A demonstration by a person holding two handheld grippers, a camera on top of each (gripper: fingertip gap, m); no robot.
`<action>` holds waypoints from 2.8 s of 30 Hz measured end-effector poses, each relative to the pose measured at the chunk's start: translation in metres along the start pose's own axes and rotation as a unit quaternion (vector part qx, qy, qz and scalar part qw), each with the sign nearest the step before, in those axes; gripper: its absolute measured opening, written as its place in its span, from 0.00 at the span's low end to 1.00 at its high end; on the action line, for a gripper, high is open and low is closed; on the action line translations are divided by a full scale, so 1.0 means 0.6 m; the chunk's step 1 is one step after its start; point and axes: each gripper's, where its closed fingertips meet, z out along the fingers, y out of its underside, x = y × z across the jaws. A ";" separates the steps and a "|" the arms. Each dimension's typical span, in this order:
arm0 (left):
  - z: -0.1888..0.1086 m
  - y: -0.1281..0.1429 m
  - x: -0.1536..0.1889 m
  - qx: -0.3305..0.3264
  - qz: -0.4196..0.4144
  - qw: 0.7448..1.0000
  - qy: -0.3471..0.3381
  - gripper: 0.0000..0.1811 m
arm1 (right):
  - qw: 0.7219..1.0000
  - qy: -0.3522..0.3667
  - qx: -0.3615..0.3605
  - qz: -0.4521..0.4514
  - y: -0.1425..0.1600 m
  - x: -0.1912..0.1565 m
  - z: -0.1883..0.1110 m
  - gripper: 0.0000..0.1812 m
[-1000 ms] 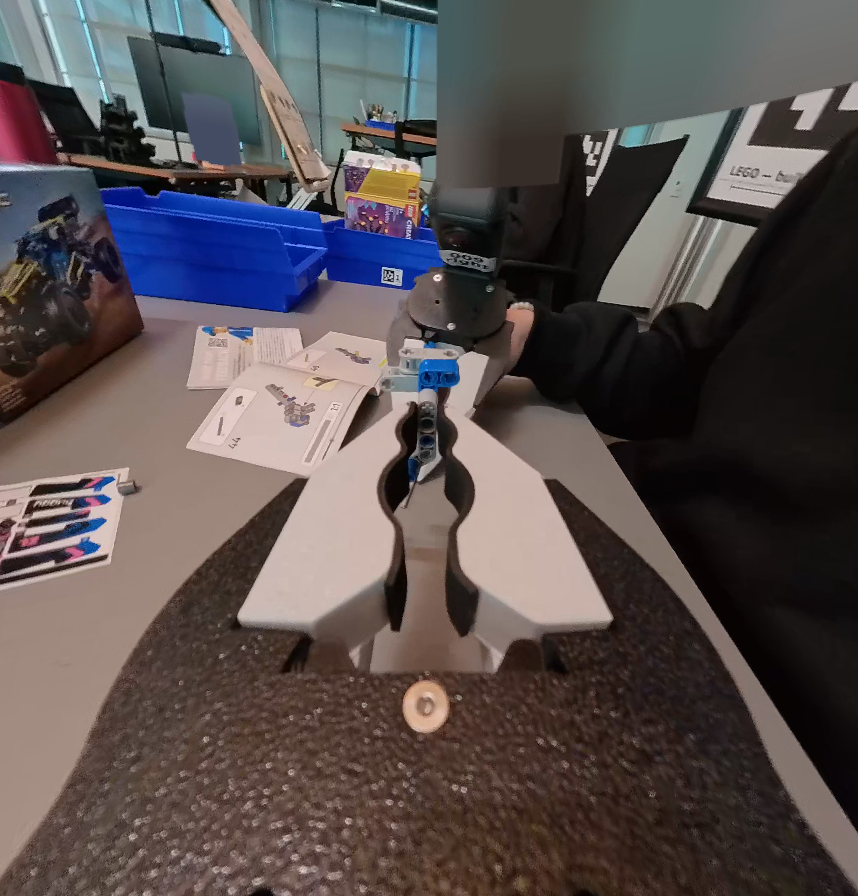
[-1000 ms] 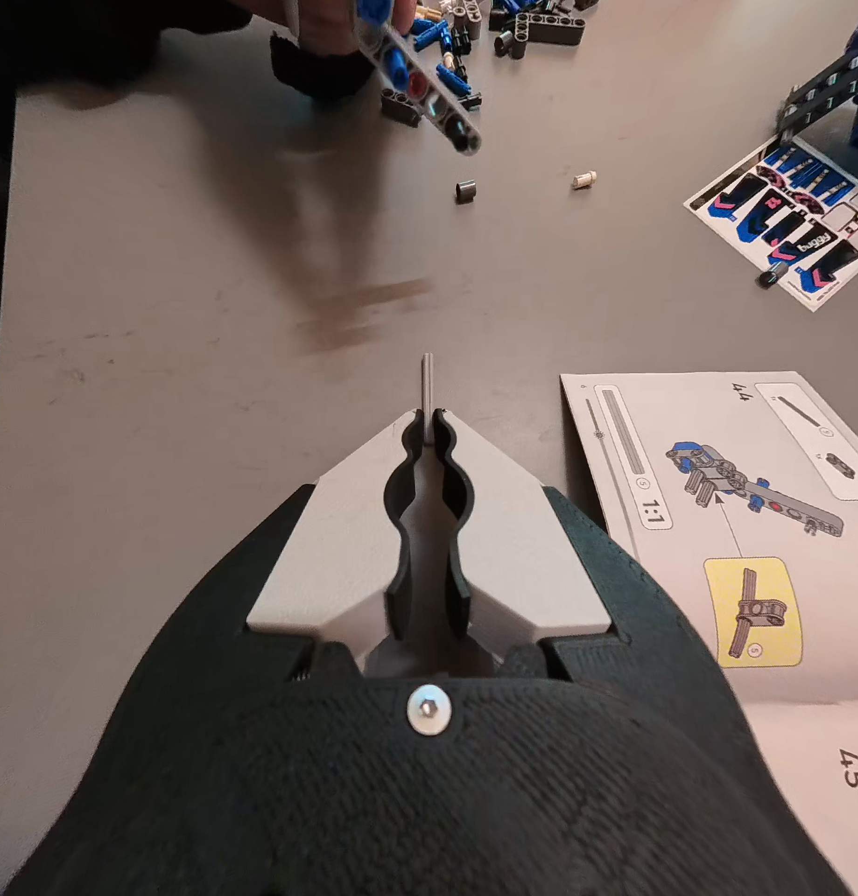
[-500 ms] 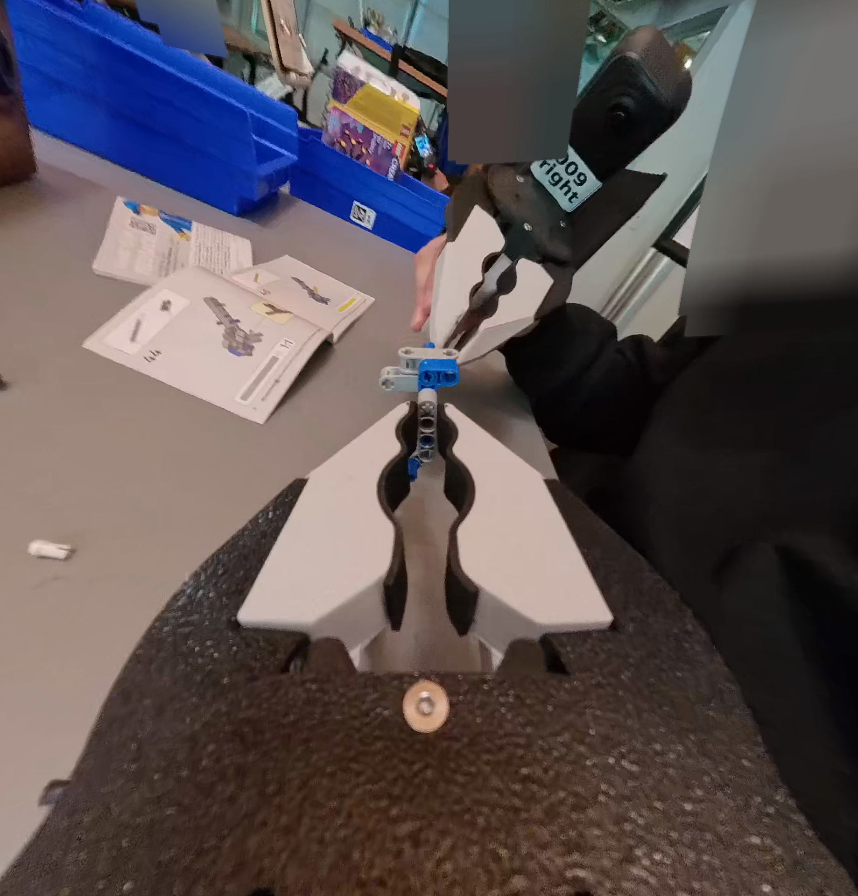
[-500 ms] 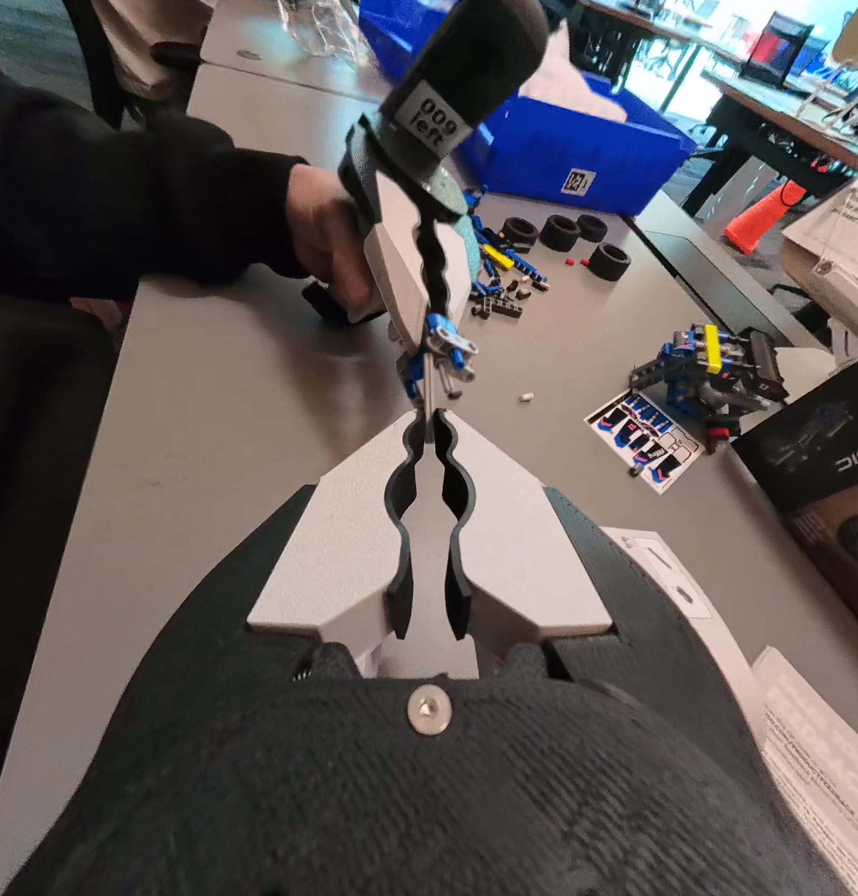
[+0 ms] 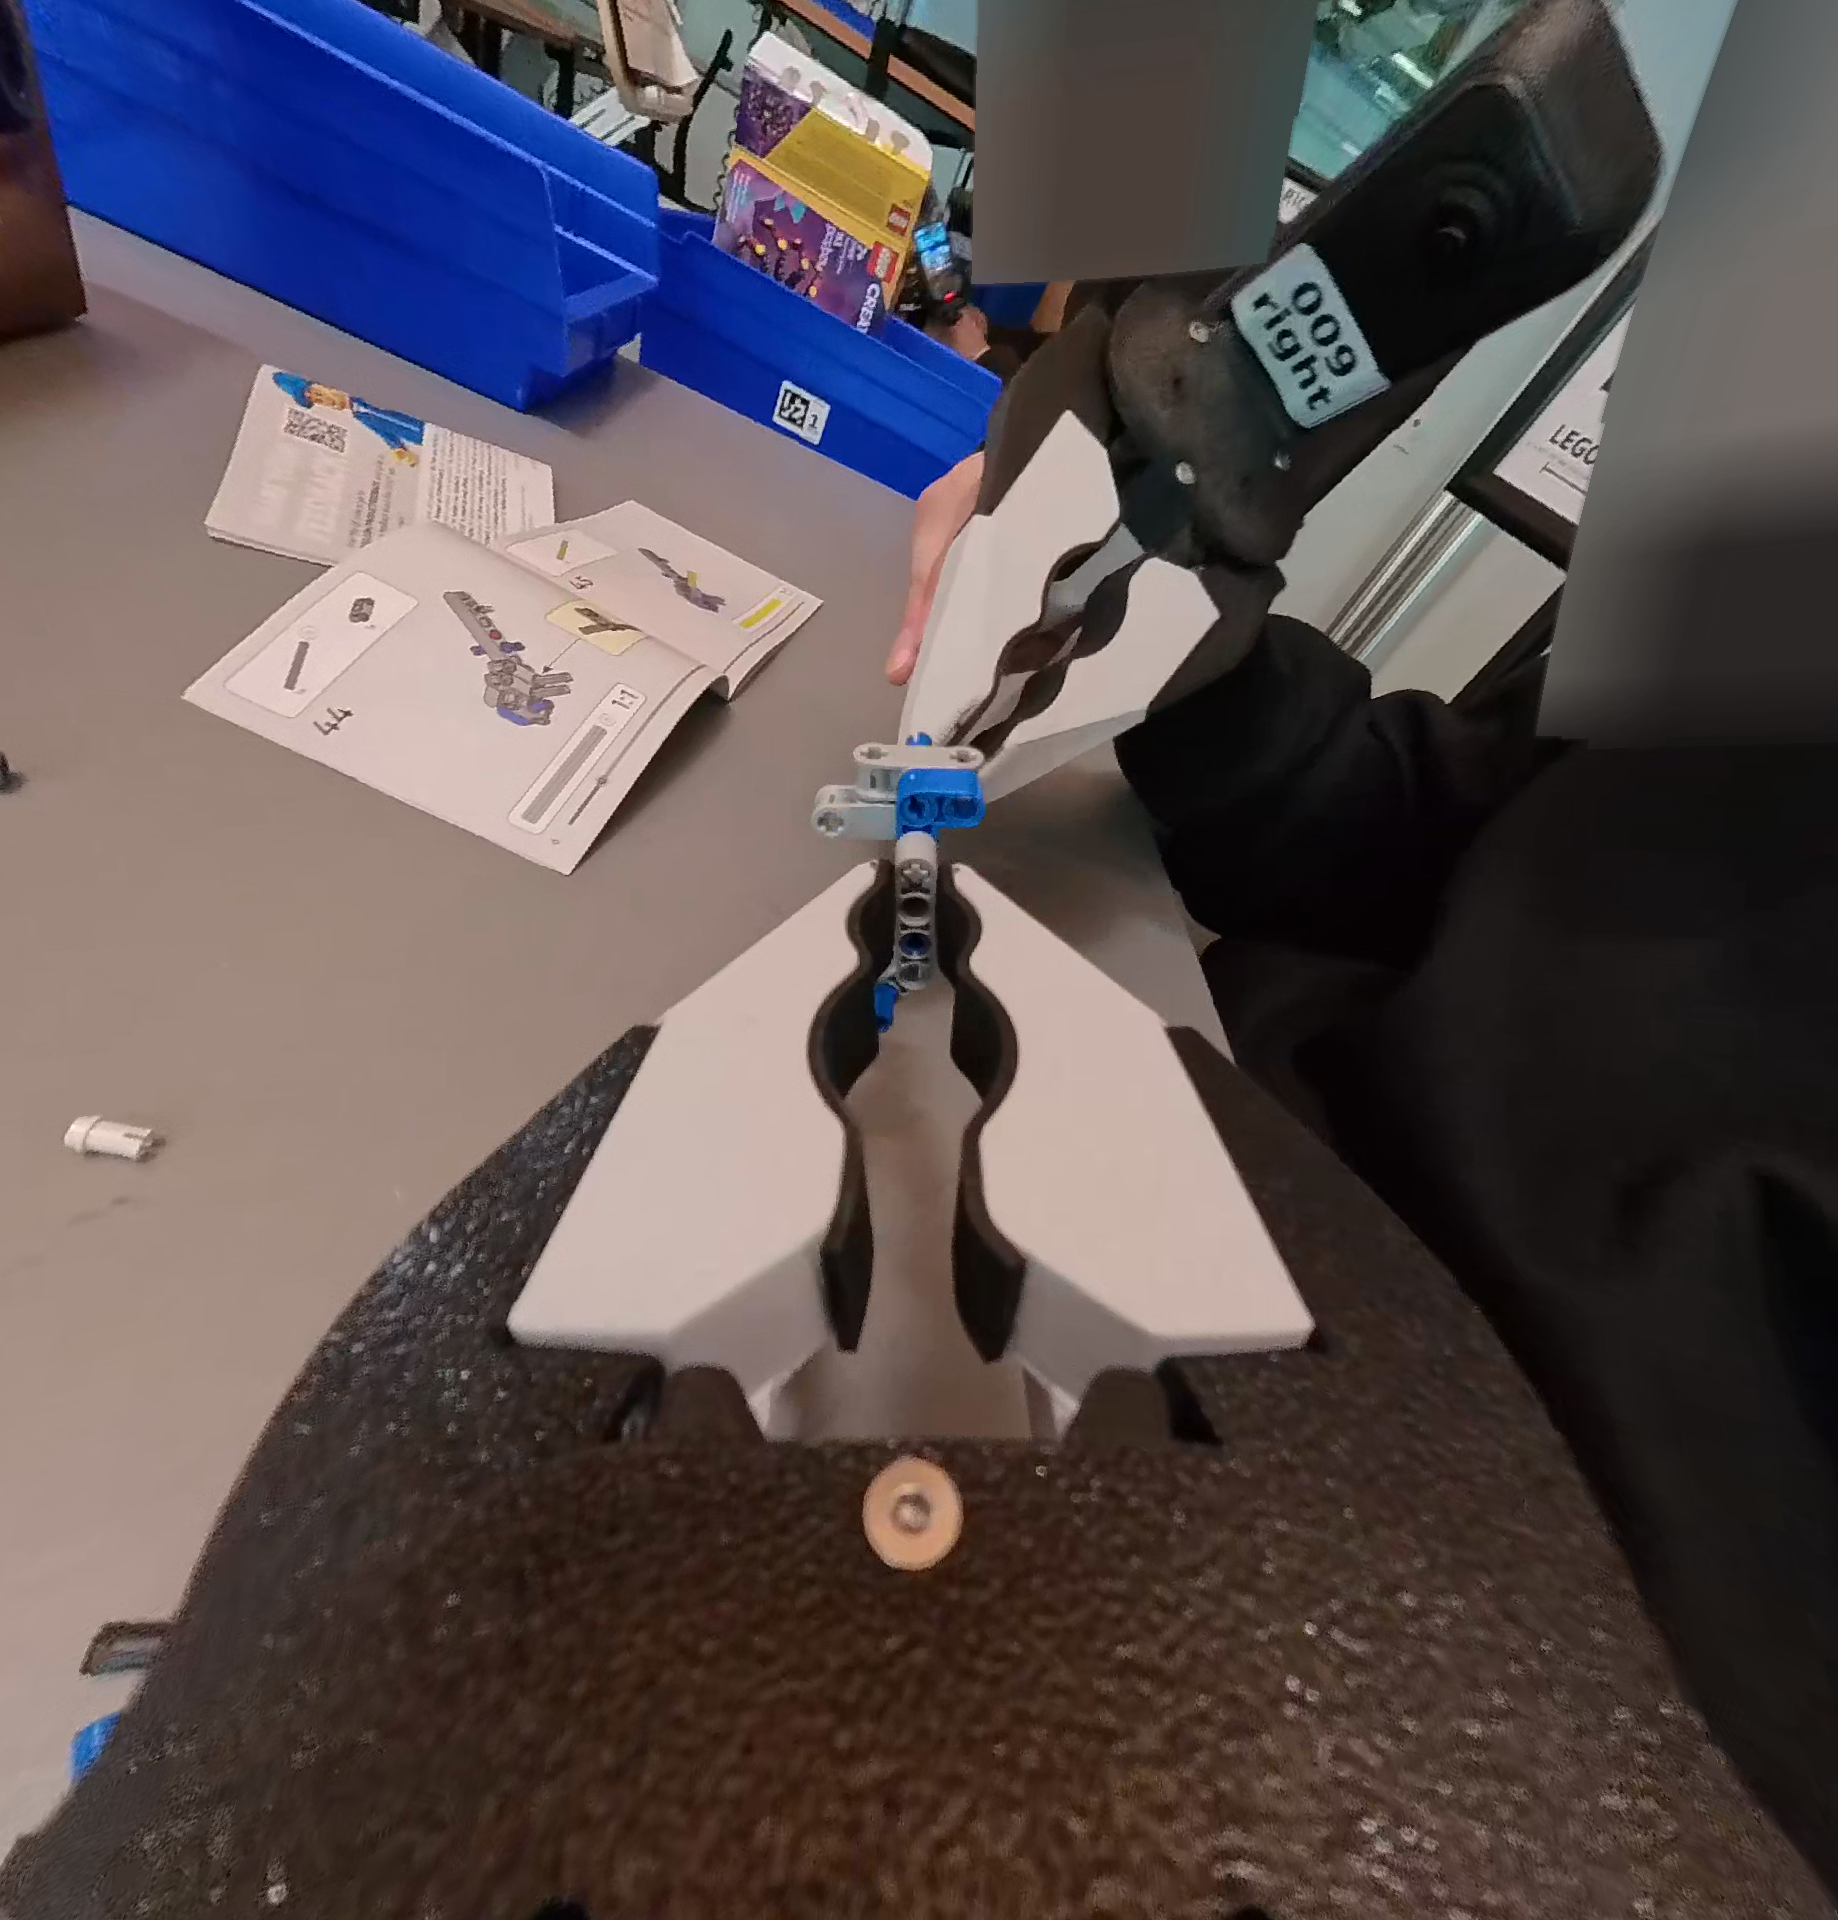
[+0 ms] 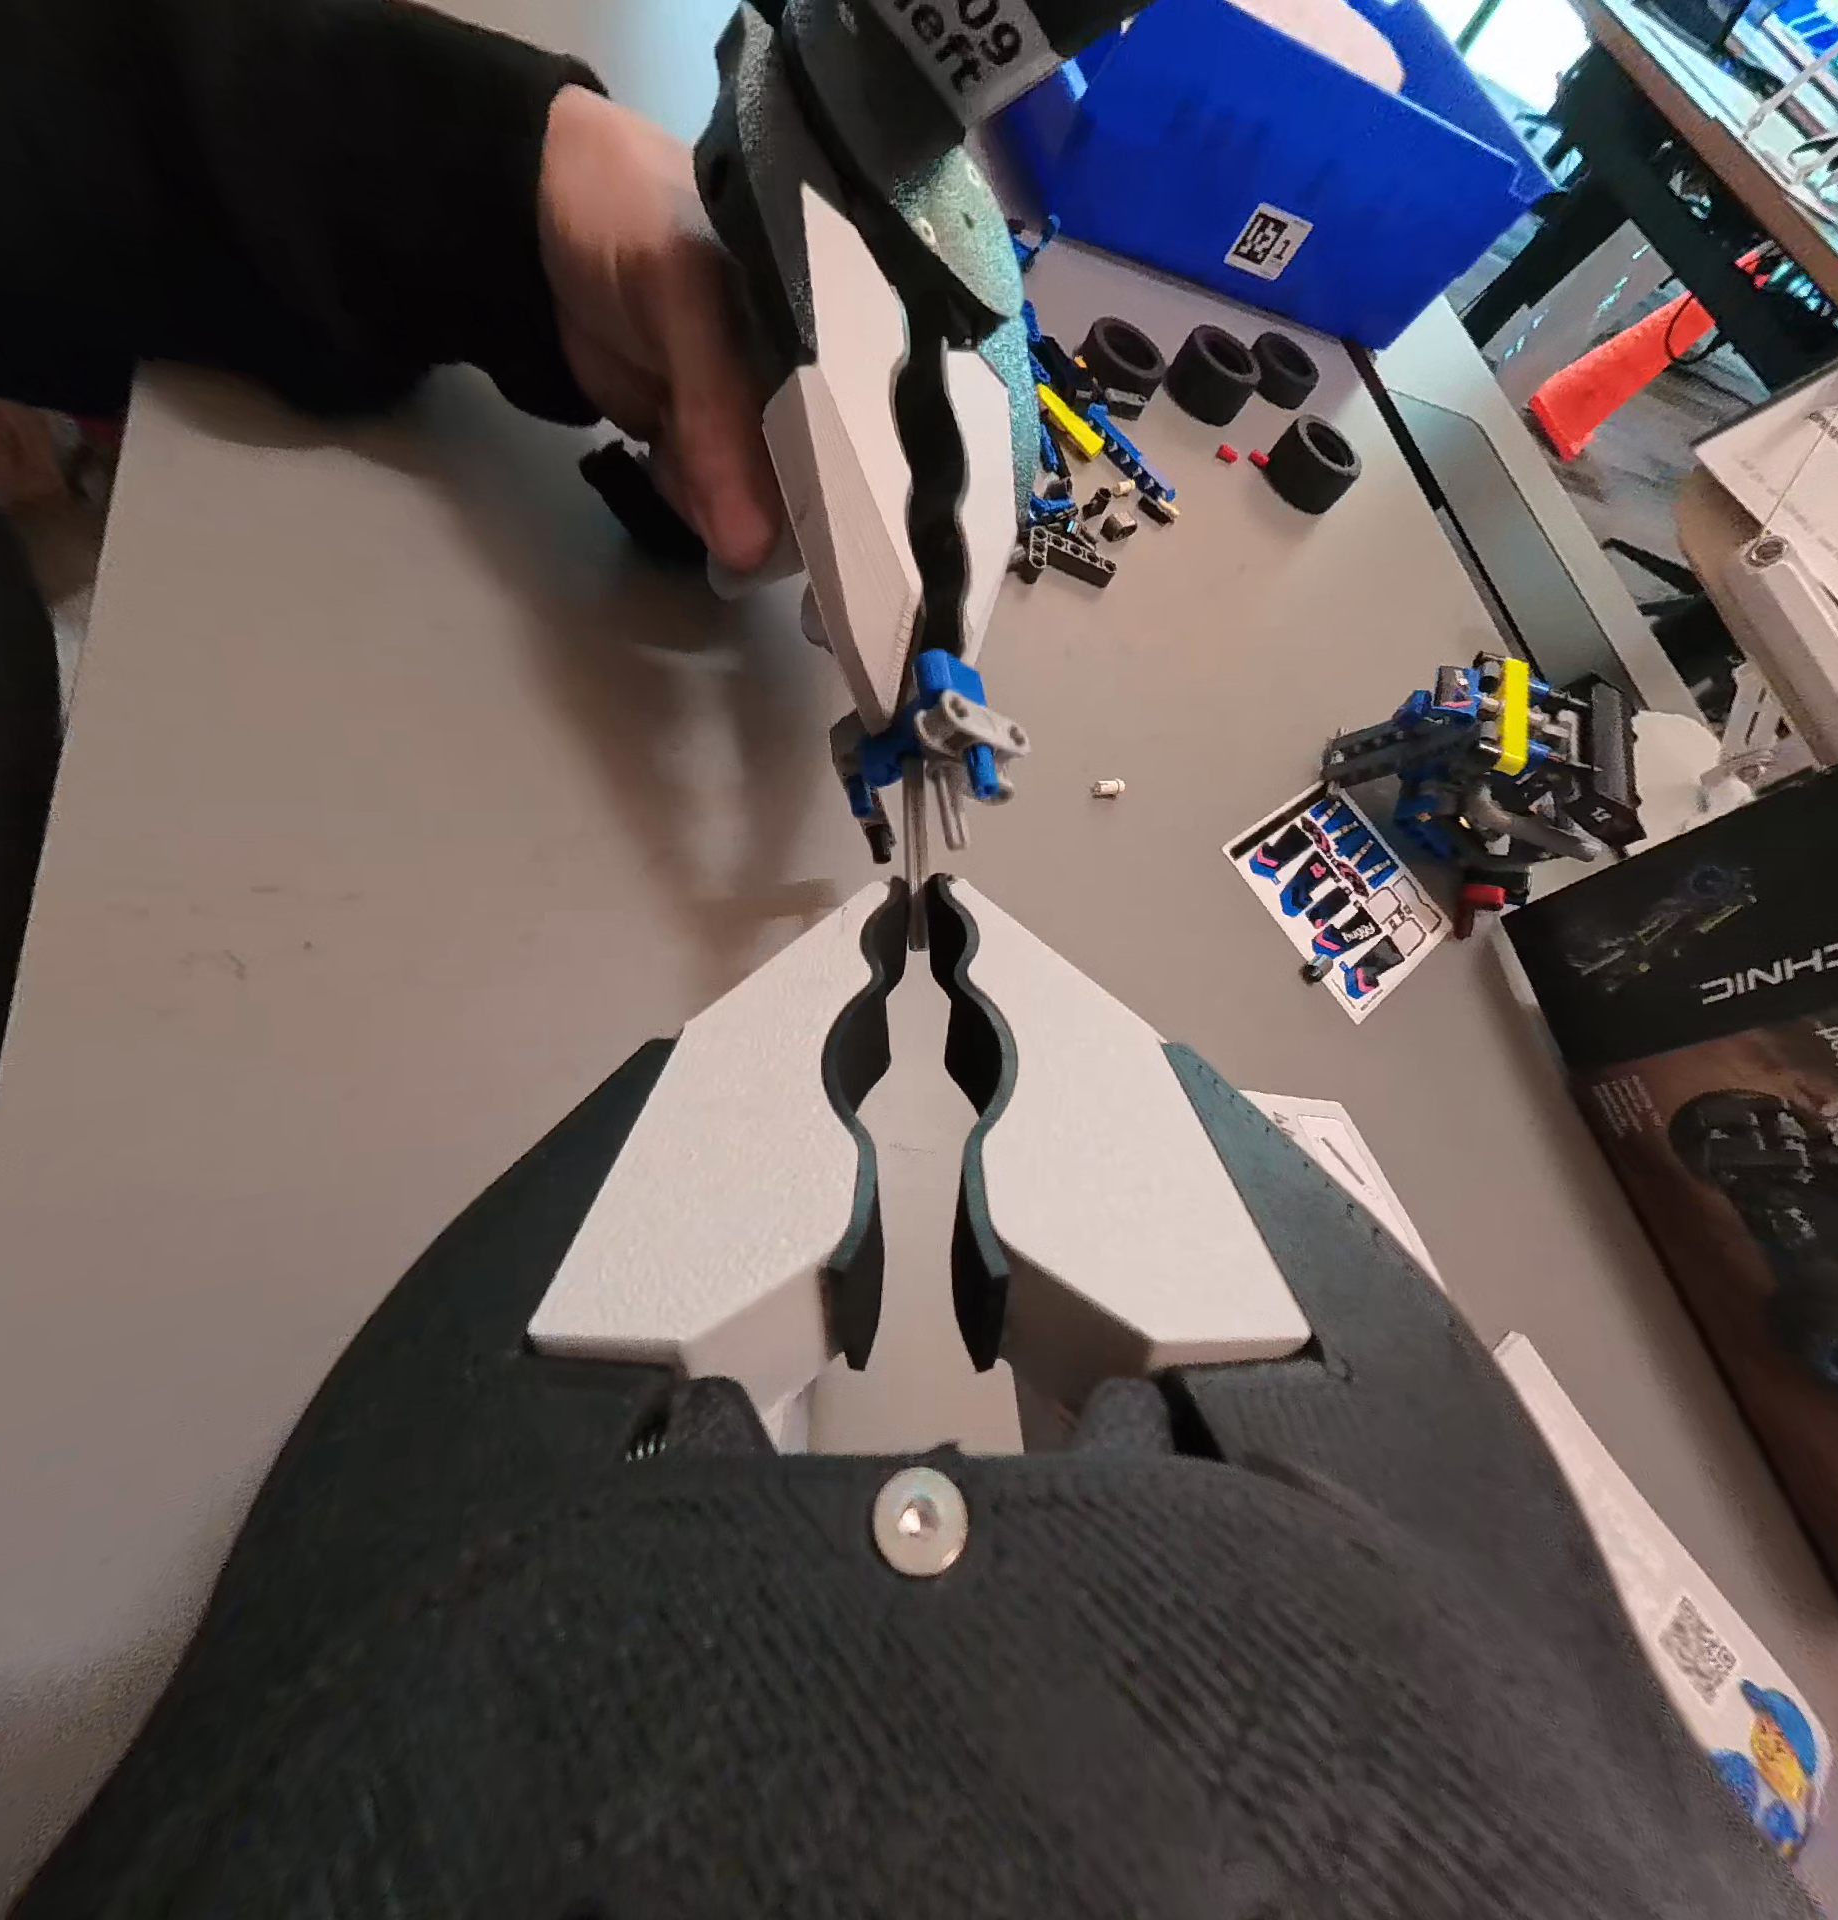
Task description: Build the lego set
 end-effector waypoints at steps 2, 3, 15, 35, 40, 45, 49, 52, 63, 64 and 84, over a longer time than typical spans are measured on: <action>0.001 0.006 -0.003 -0.012 -0.001 1.000 -0.007 0.03 | 1.000 0.005 -0.004 -0.013 -0.001 -0.001 0.005 0.02; 0.002 0.008 -0.005 -0.016 -0.001 1.000 -0.011 0.03 | 1.000 0.009 -0.011 -0.023 0.002 -0.001 0.007 0.02; -0.003 0.020 -0.016 -0.043 0.007 0.998 -0.034 0.03 | 1.000 0.008 -0.004 -0.013 0.009 -0.003 0.022 0.01; -0.004 0.006 -0.011 -0.016 0.024 0.999 -0.033 0.03 | 0.981 -0.046 0.102 0.156 0.000 0.011 0.007 0.08; -0.008 -0.002 -0.004 0.002 0.031 0.999 -0.021 0.03 | 0.969 -0.067 0.119 0.205 0.005 0.012 0.000 0.11; -0.004 -0.001 0.001 -0.003 0.038 0.999 -0.015 0.03 | 0.962 -0.097 0.142 0.212 -0.009 -0.004 0.005 0.05; -0.003 -0.002 0.004 -0.004 0.040 0.999 -0.009 0.03 | 0.957 -0.102 0.153 0.223 -0.011 -0.002 0.003 0.02; -0.002 0.001 0.002 -0.008 0.039 0.999 -0.014 0.03 | 0.952 -0.108 0.164 0.235 -0.012 0.000 -0.001 0.04; -0.001 0.008 -0.002 -0.018 0.024 0.999 -0.014 0.03 | 0.951 -0.107 0.155 0.245 -0.009 0.001 0.009 0.02; -0.002 0.007 -0.003 -0.017 0.023 0.999 -0.016 0.03 | 0.950 -0.106 0.158 0.249 -0.010 0.003 0.010 0.02; 0.006 0.017 -0.005 -0.042 0.050 0.997 -0.034 0.03 | 0.929 -0.125 0.189 0.293 -0.025 0.010 0.004 0.02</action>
